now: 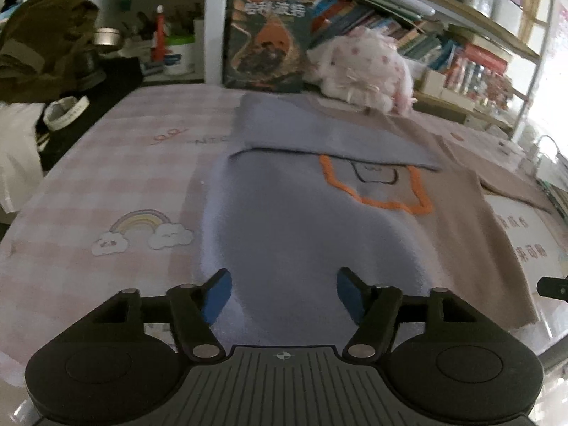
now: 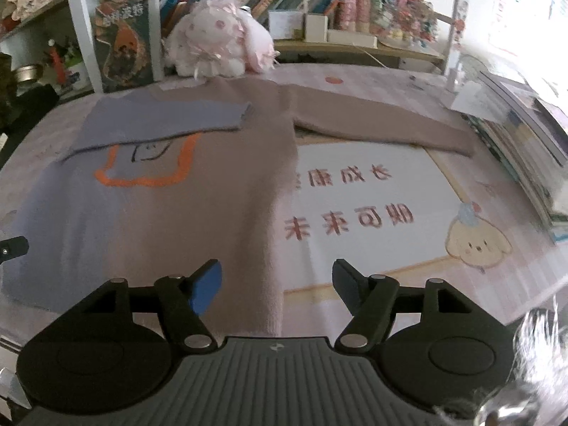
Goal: Fold clothes
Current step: 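Open the left tool and release the folded lavender side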
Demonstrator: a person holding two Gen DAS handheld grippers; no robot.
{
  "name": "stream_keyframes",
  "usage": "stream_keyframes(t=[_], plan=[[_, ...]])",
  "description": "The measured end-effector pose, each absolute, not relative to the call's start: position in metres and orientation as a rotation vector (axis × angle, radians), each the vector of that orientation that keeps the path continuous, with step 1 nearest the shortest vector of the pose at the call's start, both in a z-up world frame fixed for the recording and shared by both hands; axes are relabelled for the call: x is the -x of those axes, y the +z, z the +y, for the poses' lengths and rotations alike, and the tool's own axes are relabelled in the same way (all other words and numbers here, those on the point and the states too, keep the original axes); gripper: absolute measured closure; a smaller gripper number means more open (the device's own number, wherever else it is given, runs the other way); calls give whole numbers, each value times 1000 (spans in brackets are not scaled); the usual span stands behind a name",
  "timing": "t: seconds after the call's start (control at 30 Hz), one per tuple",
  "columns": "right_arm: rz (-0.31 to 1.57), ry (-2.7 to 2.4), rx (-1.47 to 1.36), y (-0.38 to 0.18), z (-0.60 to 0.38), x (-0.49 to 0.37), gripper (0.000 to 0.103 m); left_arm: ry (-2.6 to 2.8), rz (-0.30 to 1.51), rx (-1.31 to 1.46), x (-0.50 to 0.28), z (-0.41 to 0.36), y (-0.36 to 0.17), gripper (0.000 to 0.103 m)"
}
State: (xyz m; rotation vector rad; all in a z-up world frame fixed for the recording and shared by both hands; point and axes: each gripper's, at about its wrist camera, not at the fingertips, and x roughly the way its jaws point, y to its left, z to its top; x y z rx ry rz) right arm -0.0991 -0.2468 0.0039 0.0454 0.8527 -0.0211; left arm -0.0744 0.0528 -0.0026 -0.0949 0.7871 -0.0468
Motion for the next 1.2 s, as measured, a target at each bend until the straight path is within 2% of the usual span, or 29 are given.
stream_keyframes(t=[0.17, 0.63, 1.2], plan=[[851, -61, -51, 4, -251, 111, 28, -75, 792, 82, 73, 44, -4, 26], [846, -123, -118, 0, -292, 102, 27, -60, 803, 72, 54, 12, -4, 24], [835, -38, -139, -14, -435, -3, 27, 138, 852, 51, 20, -116, -12, 23]])
